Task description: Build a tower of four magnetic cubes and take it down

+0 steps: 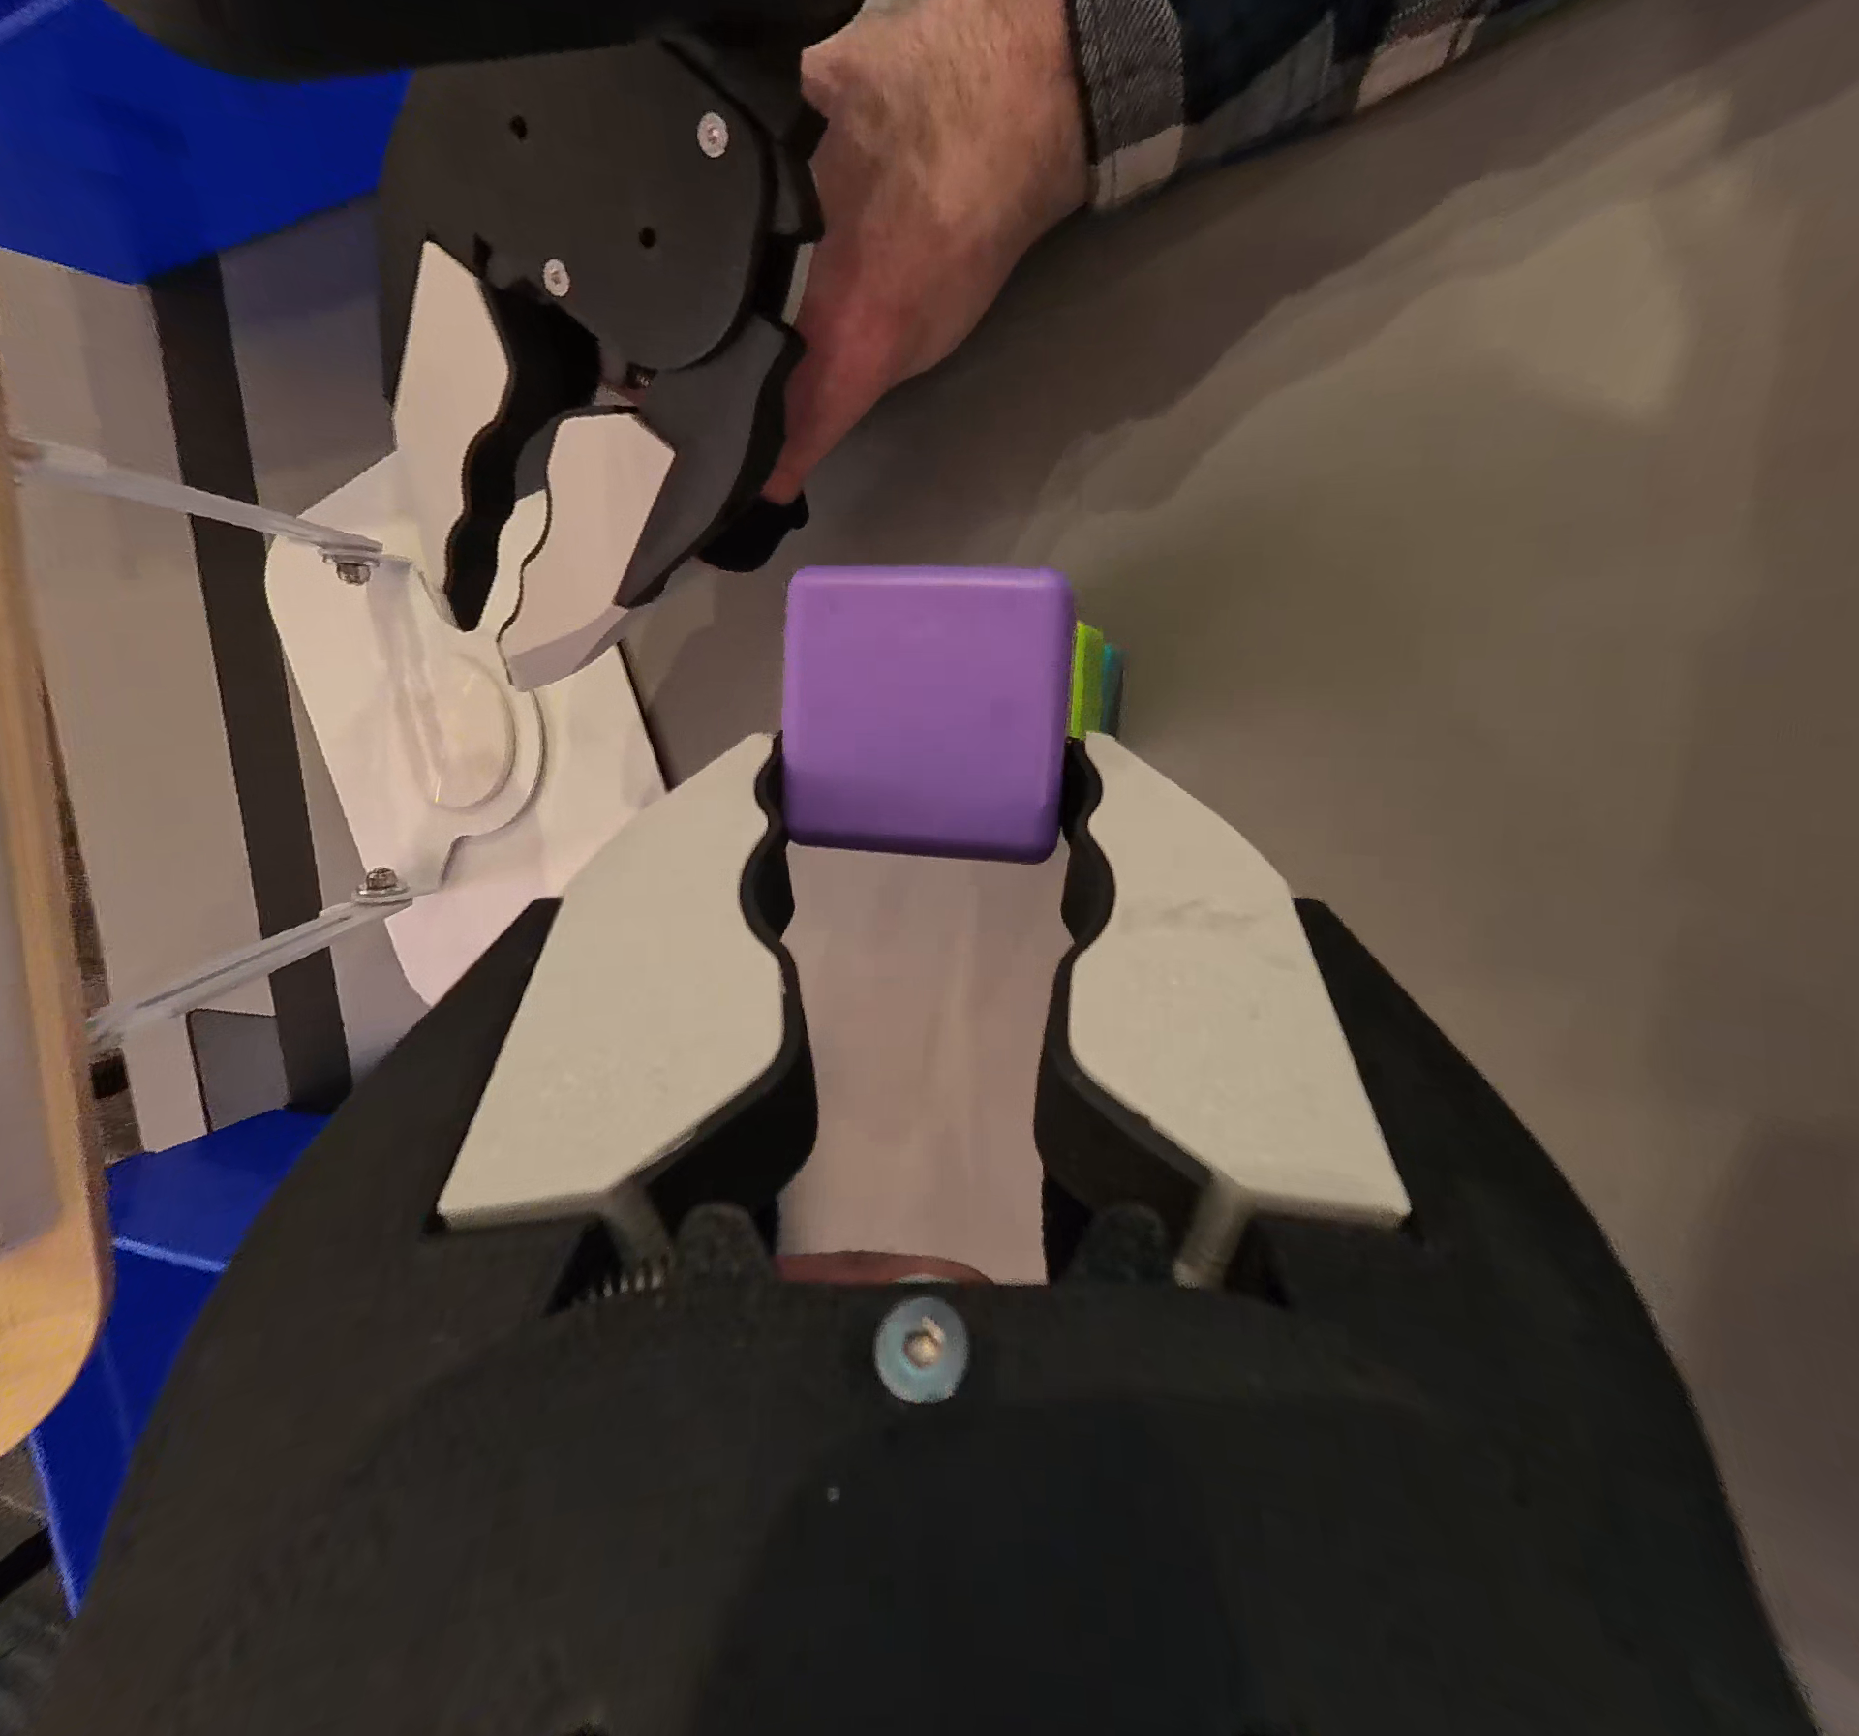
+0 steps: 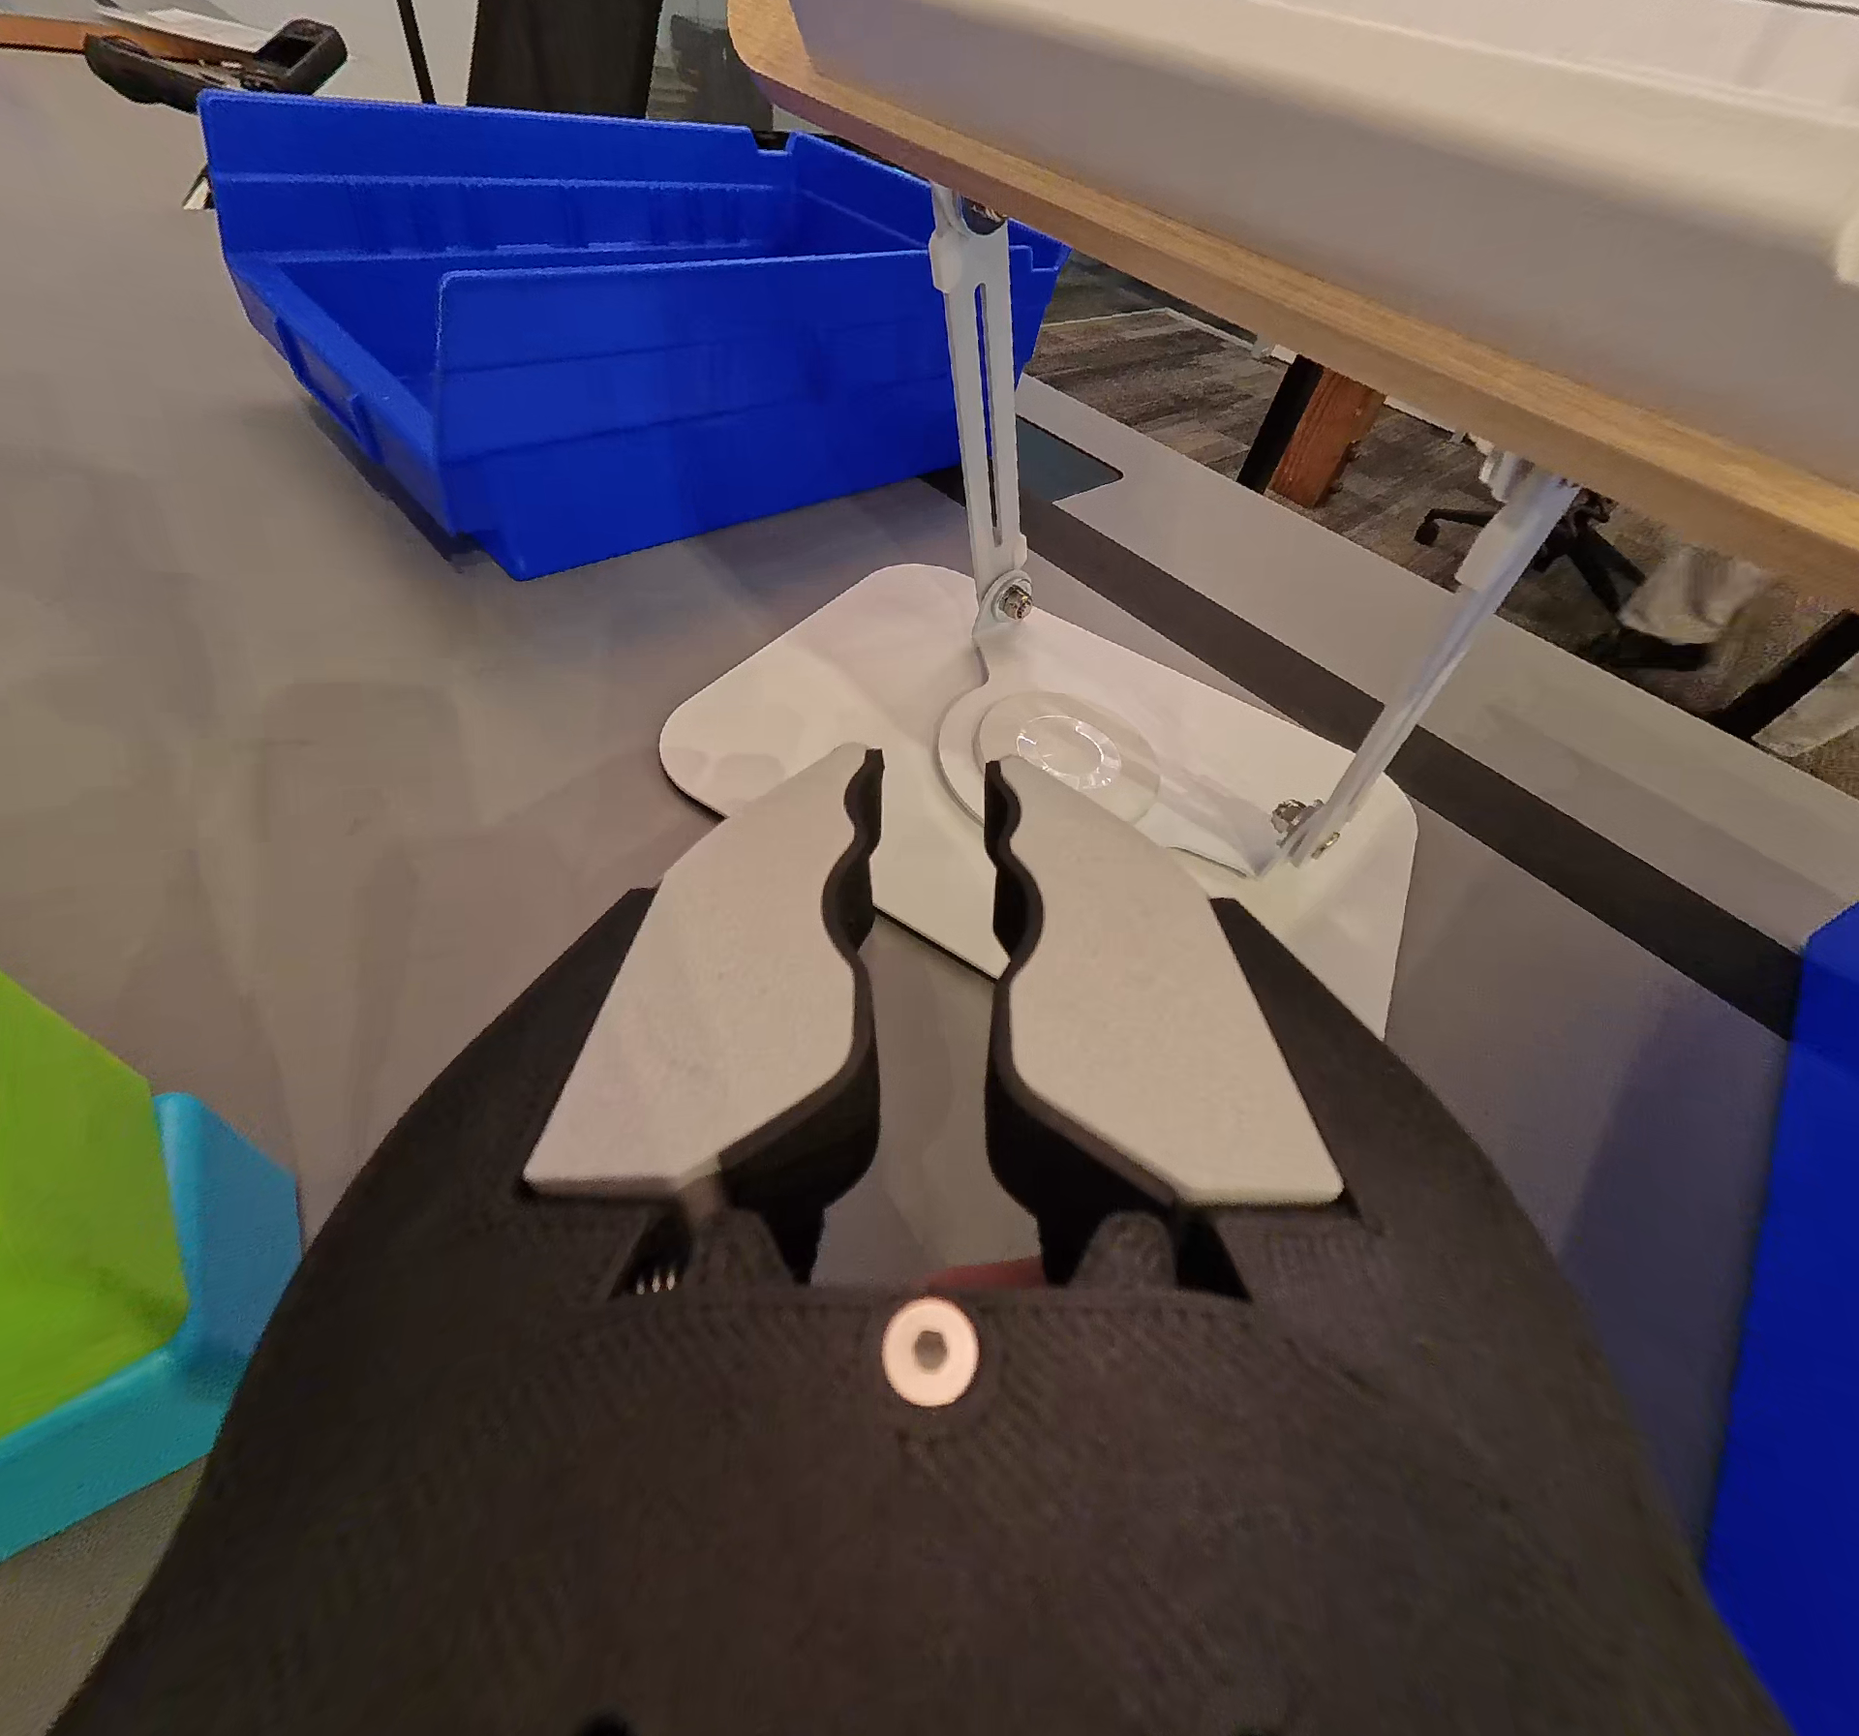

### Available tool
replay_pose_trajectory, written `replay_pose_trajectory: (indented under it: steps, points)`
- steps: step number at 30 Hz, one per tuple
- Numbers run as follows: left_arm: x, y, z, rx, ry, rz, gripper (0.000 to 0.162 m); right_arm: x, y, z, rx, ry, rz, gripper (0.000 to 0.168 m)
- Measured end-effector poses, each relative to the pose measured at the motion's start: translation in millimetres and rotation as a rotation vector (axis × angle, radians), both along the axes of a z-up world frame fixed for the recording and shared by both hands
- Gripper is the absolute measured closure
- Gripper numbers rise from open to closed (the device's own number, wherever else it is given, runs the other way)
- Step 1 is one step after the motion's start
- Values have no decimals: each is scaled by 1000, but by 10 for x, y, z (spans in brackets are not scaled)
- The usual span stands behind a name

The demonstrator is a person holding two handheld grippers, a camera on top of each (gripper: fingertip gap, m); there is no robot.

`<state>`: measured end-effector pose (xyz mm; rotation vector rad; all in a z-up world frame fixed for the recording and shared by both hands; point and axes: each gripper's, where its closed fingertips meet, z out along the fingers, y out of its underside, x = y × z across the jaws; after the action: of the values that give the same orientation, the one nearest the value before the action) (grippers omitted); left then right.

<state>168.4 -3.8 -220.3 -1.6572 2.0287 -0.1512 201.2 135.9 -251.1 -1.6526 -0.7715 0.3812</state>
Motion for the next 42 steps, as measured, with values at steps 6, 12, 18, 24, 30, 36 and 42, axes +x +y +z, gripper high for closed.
replay_pose_trajectory:
  steps: [6,12,18,24,30,36,42]
  points:
    - [10,8,-210,-98,-29,7,111,-3,-1,-2,1,-2,1,149]
    - [17,-17,-205,-82,-3,-23,111,-5,-1,-5,-1,-4,2,149]
    - [21,2,-212,-91,-7,-19,111,-7,-2,-3,1,-4,4,149]
    - [2,1,-123,-81,-52,-5,100,-9,-3,-4,0,-4,6,149]
    - [-276,105,195,1,-75,30,99,-6,-8,6,5,0,6,149]
    - [-1178,945,682,155,-73,241,104,-9,-7,2,3,-2,7,149]
    - [-2021,1814,349,99,68,344,102,-10,-11,4,4,0,10,149]
